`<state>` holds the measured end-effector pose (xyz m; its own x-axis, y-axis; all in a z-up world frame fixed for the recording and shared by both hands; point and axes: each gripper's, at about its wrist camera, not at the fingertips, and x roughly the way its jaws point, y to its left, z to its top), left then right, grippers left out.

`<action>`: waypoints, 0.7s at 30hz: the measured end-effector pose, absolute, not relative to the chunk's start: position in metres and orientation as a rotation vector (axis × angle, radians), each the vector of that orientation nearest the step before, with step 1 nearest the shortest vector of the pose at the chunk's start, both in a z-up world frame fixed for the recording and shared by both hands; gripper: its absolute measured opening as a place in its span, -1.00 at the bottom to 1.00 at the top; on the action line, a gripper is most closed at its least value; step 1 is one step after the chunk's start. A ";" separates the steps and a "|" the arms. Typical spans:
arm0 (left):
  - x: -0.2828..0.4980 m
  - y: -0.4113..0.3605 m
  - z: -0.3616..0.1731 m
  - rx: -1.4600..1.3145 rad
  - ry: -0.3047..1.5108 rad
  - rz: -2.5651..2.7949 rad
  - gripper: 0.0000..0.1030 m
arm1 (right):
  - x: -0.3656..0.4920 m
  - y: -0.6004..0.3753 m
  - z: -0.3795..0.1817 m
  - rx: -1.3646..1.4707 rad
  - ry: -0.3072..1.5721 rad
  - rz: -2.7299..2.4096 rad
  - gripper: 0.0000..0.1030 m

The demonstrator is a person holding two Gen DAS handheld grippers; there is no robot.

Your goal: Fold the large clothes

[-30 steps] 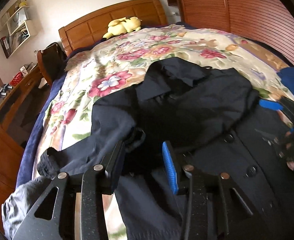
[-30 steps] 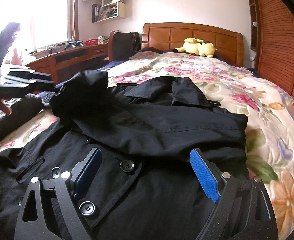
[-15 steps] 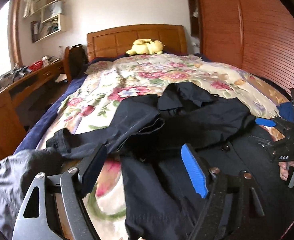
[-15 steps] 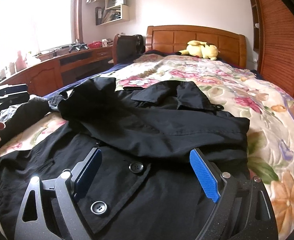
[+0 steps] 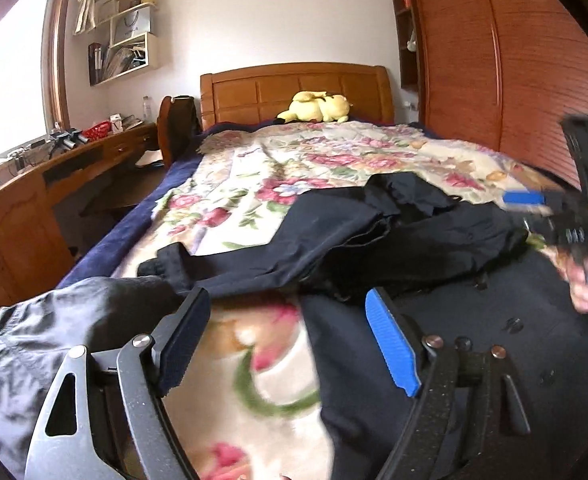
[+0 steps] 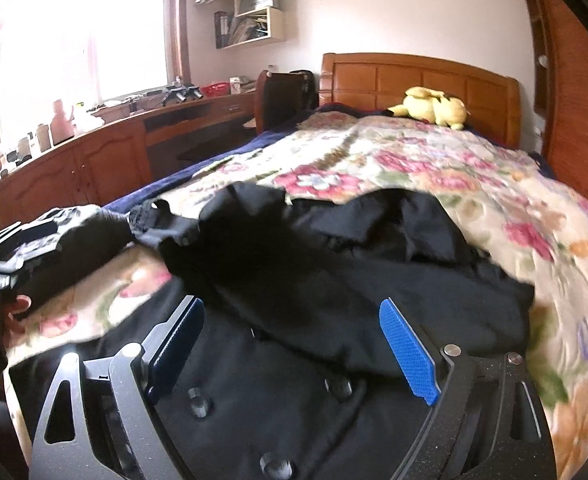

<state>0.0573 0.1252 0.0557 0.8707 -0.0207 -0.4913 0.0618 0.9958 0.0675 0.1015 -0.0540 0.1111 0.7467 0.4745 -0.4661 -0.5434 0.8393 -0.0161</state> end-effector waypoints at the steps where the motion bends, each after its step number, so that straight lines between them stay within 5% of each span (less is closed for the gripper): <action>1: 0.056 0.131 0.056 0.073 0.513 -0.044 0.57 | 0.108 -0.045 0.115 -0.158 0.466 0.568 0.75; 21: 0.046 0.205 0.051 0.060 0.538 0.062 0.57 | 0.219 0.157 0.077 -0.315 0.605 0.796 0.66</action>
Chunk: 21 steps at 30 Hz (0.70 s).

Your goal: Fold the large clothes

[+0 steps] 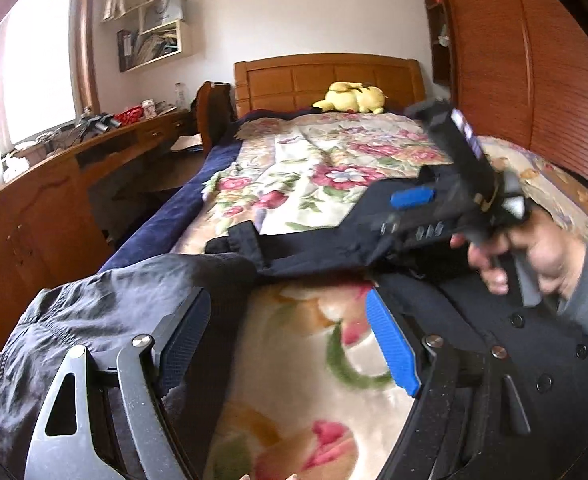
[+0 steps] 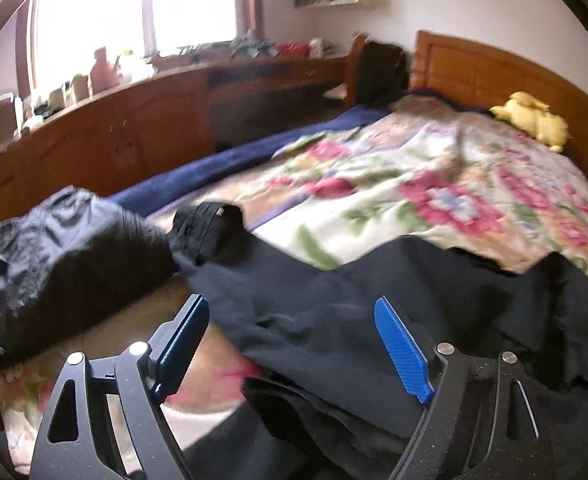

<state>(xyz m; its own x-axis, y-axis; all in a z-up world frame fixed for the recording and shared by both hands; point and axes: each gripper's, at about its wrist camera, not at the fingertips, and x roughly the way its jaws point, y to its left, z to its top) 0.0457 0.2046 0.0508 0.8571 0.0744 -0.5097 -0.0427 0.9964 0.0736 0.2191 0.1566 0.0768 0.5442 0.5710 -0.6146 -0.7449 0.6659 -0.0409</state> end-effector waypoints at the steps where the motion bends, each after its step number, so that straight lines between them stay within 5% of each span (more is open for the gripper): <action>1: 0.045 0.209 0.052 0.050 0.534 0.065 0.57 | 0.224 0.164 0.071 -0.329 0.622 0.797 0.65; 12: 0.039 0.229 0.056 0.017 0.518 0.103 0.57 | 0.248 0.218 0.028 -0.463 0.752 0.812 0.49; 14: 0.039 0.229 0.055 0.016 0.519 0.101 0.57 | 0.255 0.224 0.022 -0.497 0.766 0.783 -0.15; 17: 0.040 0.228 0.055 0.021 0.519 0.097 0.57 | 0.257 0.228 0.025 -0.506 0.750 0.763 -0.82; 21: 0.039 0.227 0.055 0.010 0.510 0.095 0.57 | 0.251 0.218 0.055 -0.450 0.647 0.741 -0.93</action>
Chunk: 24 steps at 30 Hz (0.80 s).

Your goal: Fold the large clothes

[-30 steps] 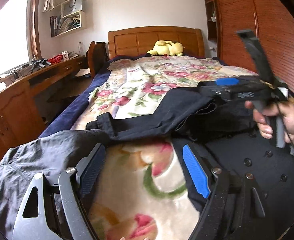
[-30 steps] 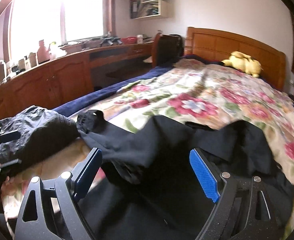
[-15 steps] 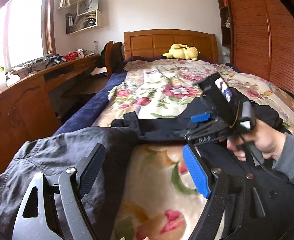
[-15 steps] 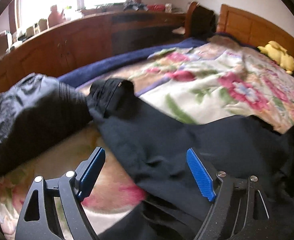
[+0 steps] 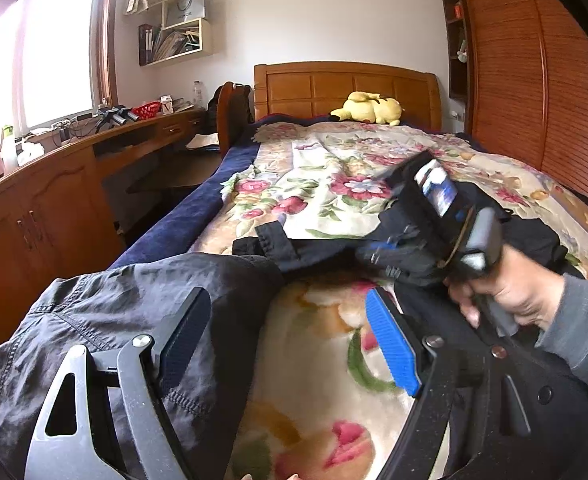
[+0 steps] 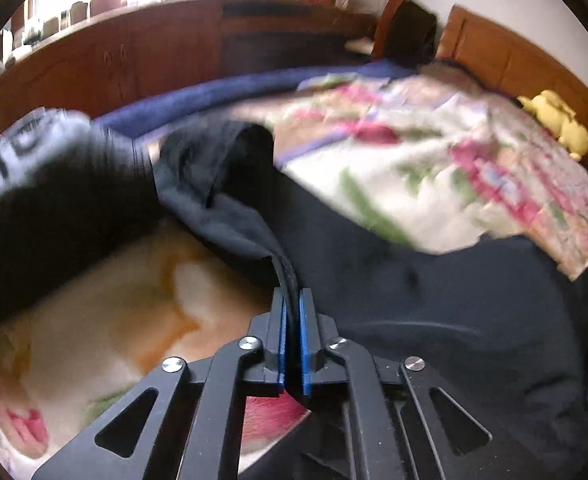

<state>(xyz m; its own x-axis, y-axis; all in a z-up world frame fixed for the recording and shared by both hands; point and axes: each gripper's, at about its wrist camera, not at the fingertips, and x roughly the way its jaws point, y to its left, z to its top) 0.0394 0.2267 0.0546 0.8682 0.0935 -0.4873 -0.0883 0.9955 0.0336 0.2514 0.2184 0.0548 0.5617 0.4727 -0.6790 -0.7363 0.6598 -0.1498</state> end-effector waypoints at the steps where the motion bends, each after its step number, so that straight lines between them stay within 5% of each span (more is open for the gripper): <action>1: 0.038 0.225 0.055 0.004 0.499 0.094 0.57 | 0.249 0.212 0.068 -0.433 0.609 0.740 -0.94; 13: 0.039 0.177 0.057 0.052 0.482 -0.009 0.57 | 0.200 0.074 0.213 -0.166 0.279 0.612 -0.95; 24: 0.042 0.136 0.060 0.079 0.489 -0.091 0.57 | 0.174 -0.055 0.134 -0.192 0.489 0.352 -0.94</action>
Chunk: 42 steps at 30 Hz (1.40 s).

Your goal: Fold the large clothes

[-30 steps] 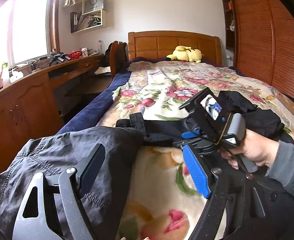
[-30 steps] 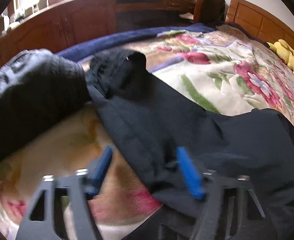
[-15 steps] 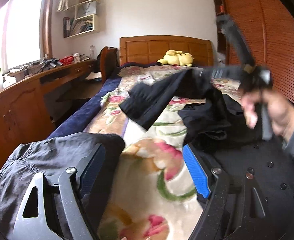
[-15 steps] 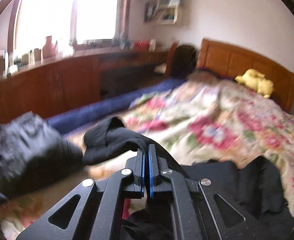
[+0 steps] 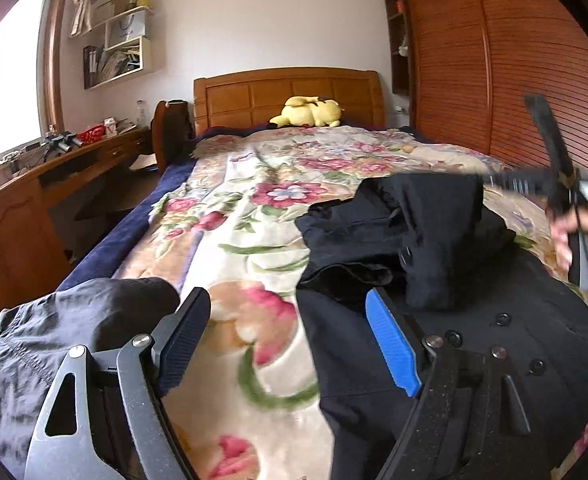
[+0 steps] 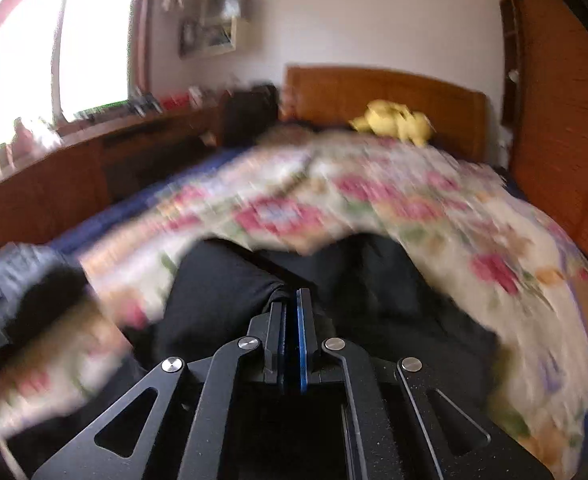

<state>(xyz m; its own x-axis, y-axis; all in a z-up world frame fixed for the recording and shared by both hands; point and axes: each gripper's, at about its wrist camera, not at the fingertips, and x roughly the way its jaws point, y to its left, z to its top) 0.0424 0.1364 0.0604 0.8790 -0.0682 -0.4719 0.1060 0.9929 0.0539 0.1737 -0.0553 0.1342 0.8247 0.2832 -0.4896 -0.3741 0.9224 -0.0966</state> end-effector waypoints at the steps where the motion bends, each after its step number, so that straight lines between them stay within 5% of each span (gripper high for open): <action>1: 0.042 0.133 0.062 0.078 0.480 -0.092 0.57 | 0.173 -0.062 0.124 -0.196 0.512 0.342 -0.94; 7: 0.040 0.120 0.066 0.063 0.447 -0.103 0.57 | 0.182 -0.079 0.104 -0.175 0.581 0.310 -0.94; 9: 0.039 0.116 0.066 0.061 0.446 -0.109 0.57 | 0.180 -0.074 0.104 -0.179 0.584 0.302 -0.78; 14: 0.041 0.106 0.062 0.079 0.454 -0.117 0.57 | 0.147 -0.092 0.106 -0.178 0.546 0.294 0.01; 28: 0.043 0.104 0.057 0.063 0.463 -0.114 0.57 | 0.086 -0.074 0.102 -0.180 0.423 0.416 0.03; 32: 0.041 0.104 0.055 0.061 0.472 -0.115 0.57 | 0.094 -0.051 0.087 -0.187 0.446 0.520 0.47; 42: 0.042 0.106 0.052 0.057 0.482 -0.112 0.57 | 0.136 -0.009 0.032 -0.297 0.658 0.515 0.49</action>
<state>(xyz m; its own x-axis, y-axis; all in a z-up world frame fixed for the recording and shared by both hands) 0.0418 0.1065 0.0516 0.8801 -0.0943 -0.4653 0.1211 0.9922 0.0281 0.1359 -0.0092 0.0316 0.6728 0.3588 -0.6470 -0.5417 0.8346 -0.1005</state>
